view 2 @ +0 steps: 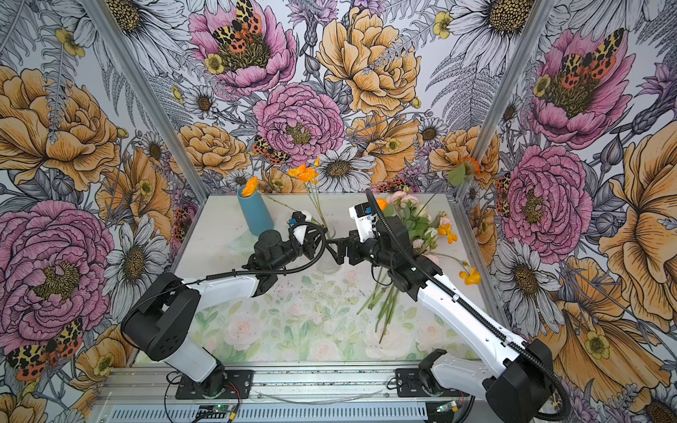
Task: Arrange flowers in a vase
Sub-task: Place the flower in the vase.
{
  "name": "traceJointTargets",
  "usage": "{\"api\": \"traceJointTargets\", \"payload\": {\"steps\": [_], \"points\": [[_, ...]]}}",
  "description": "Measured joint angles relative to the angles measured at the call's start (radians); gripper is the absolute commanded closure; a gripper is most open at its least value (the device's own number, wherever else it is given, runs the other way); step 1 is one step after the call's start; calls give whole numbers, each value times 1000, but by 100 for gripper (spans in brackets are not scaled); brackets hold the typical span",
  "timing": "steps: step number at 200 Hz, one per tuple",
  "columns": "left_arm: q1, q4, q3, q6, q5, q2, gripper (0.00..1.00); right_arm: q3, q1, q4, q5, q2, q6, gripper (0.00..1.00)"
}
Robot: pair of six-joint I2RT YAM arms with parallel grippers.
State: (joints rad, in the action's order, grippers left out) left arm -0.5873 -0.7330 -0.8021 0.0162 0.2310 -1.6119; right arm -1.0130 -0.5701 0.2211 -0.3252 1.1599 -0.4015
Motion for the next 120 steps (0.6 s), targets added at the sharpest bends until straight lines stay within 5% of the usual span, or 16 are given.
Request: {"api": "traceJointTargets", "payload": {"steps": [61,120], "points": [[-13,55,14,-14,-60,40,52,0,-1,0,0,2,1,1],[-21,93,25,-15,-127,80,41,0,-3,0,0,20,3,1]]}}
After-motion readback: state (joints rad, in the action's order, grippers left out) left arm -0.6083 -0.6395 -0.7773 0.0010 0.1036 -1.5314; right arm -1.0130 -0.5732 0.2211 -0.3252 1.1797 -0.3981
